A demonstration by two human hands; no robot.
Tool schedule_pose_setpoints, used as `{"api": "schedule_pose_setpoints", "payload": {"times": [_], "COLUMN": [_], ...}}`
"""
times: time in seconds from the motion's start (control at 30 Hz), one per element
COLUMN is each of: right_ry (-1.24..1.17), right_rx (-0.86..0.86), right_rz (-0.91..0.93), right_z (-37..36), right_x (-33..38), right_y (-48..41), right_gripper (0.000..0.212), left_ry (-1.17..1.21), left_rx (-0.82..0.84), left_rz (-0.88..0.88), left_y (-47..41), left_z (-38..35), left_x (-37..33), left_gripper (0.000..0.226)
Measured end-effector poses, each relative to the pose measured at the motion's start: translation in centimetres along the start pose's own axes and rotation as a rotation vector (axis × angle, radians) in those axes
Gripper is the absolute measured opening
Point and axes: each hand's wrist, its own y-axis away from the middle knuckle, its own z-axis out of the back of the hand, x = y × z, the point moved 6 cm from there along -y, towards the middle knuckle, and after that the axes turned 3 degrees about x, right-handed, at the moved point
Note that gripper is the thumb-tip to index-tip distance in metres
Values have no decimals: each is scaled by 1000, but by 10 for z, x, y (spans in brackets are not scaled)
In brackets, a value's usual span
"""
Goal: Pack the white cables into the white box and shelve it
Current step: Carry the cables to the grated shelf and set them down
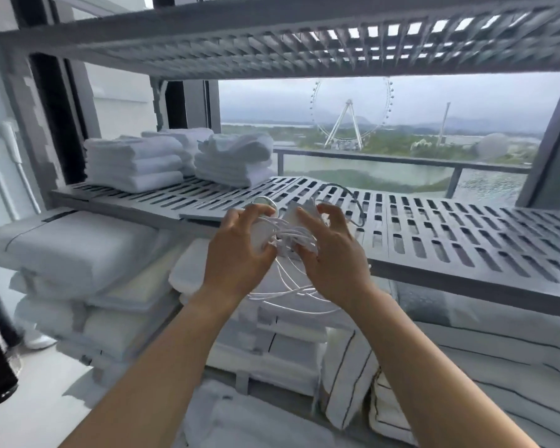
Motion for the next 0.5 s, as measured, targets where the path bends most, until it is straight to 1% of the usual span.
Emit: {"api": "schedule_pose_setpoints", "payload": {"times": [0.2,0.4,0.5], "right_ry": [-21,-14,-25], "right_rx": [16,12,-4], "right_rz": [-49,-63,-67], "right_z": [4,0,-1], "right_x": [-68,-114,-133], "right_y": [-24,-56,-78], "right_gripper": [54,50,50], "left_ry": [6,-19,-26], "left_rx": [-21,2,4], "left_rz": [0,10,-24], "left_y": [-33,-72,-97], "left_z": [-59,-102,-119], "left_x": [-20,-21,-21], "left_gripper": [47,47,47]}}
